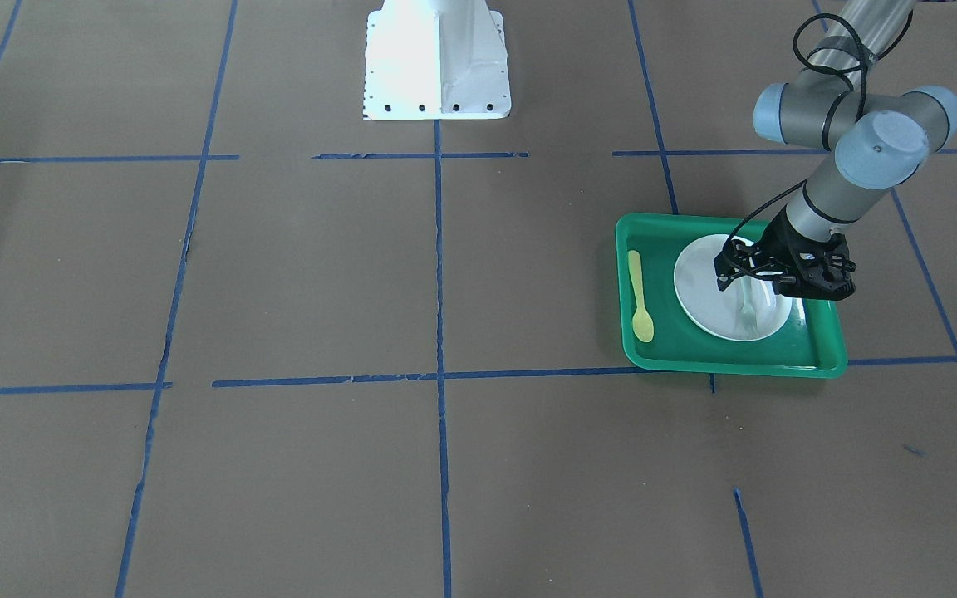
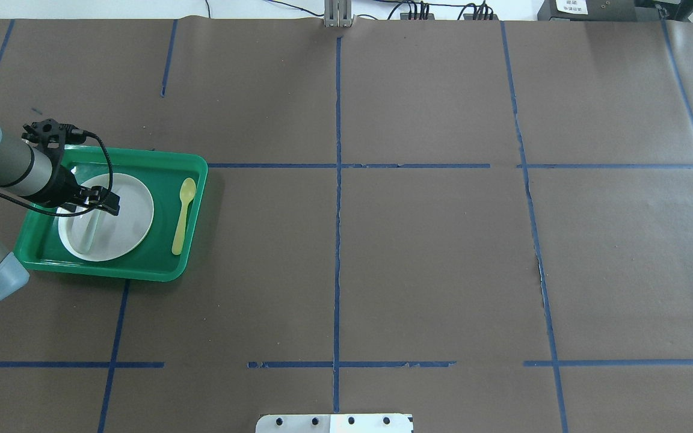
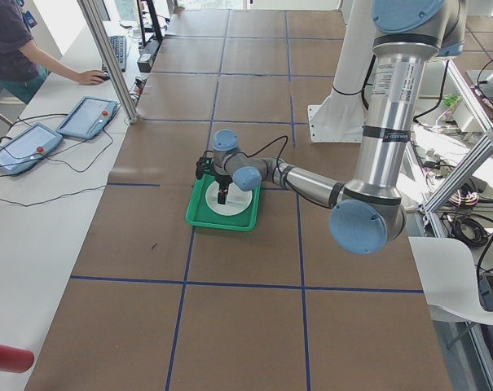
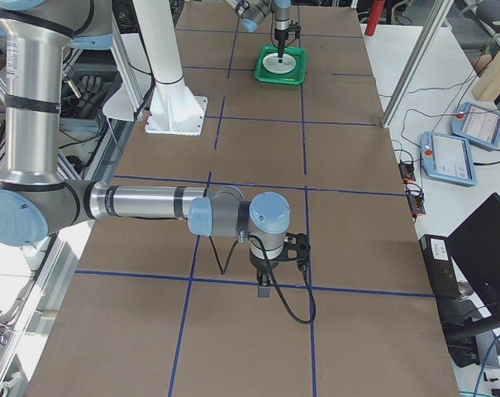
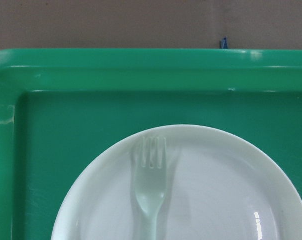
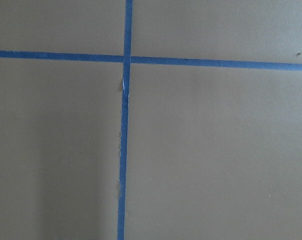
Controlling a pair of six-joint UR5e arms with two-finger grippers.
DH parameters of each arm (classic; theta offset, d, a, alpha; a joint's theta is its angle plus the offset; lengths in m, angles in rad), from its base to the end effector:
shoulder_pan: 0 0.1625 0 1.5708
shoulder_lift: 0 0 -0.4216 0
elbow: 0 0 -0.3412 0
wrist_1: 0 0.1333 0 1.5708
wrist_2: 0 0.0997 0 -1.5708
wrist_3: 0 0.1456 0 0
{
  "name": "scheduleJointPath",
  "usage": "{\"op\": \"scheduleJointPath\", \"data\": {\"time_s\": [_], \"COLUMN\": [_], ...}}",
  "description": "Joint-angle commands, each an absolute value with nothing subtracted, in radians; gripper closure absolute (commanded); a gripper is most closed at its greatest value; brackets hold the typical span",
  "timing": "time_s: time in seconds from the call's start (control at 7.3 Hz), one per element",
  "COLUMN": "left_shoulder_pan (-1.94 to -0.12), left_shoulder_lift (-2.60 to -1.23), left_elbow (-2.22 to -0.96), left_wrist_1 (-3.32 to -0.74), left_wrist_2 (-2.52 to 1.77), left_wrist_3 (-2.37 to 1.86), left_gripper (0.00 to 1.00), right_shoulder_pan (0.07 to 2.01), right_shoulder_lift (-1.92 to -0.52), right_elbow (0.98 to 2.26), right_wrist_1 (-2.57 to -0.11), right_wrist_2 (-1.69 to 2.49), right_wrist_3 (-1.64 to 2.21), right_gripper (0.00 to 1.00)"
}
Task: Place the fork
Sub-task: 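Move the left gripper over the pale green fork on the white plate, then lower the left gripper and close it on the fork handle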
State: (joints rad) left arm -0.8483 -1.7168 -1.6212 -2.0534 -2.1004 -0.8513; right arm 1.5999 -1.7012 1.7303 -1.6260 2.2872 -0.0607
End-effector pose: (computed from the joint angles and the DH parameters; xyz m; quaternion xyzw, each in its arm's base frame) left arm 0.3205 -0.4540 0.5482 0.0522 0.4018 0.0284 0.9138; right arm 0.0488 -0.3818 0.6830 0.0035 -0.3508 -0.0102 0.9364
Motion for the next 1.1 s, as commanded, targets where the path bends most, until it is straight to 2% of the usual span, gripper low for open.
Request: {"op": "scheduleJointPath", "data": {"time_s": [0.0,0.27,0.55,0.68,0.96], "left_shoulder_pan": [-0.842,-0.835,-0.833,-0.833,-0.834], "left_shoulder_lift": [-1.72,-1.72,-1.721,-1.721,-1.72], "left_elbow": [-1.606,-1.597,-1.591,-1.592,-1.601], "left_wrist_1": [-2.054,-2.054,-2.056,-2.056,-2.056], "left_wrist_2": [-2.102,-2.102,-2.102,-2.102,-2.103], "left_wrist_3": [-0.85,-0.847,-0.845,-0.847,-0.85], "left_gripper": [0.17,0.22,0.35,0.49,0.85], "right_shoulder_pan": [1.6,1.6,1.6,1.6,1.6], "right_shoulder_lift": [-1.701,-1.701,-1.701,-1.701,-1.701], "right_elbow": [1.73,1.73,1.73,1.729,1.73], "right_wrist_1": [-1.626,-1.626,-1.626,-1.626,-1.626], "right_wrist_2": [2.287,2.287,2.287,2.287,2.287], "right_wrist_3": [-0.06,-0.06,-0.061,-0.061,-0.061], "right_gripper": [0.0,0.0,0.0,0.0,0.0]}}
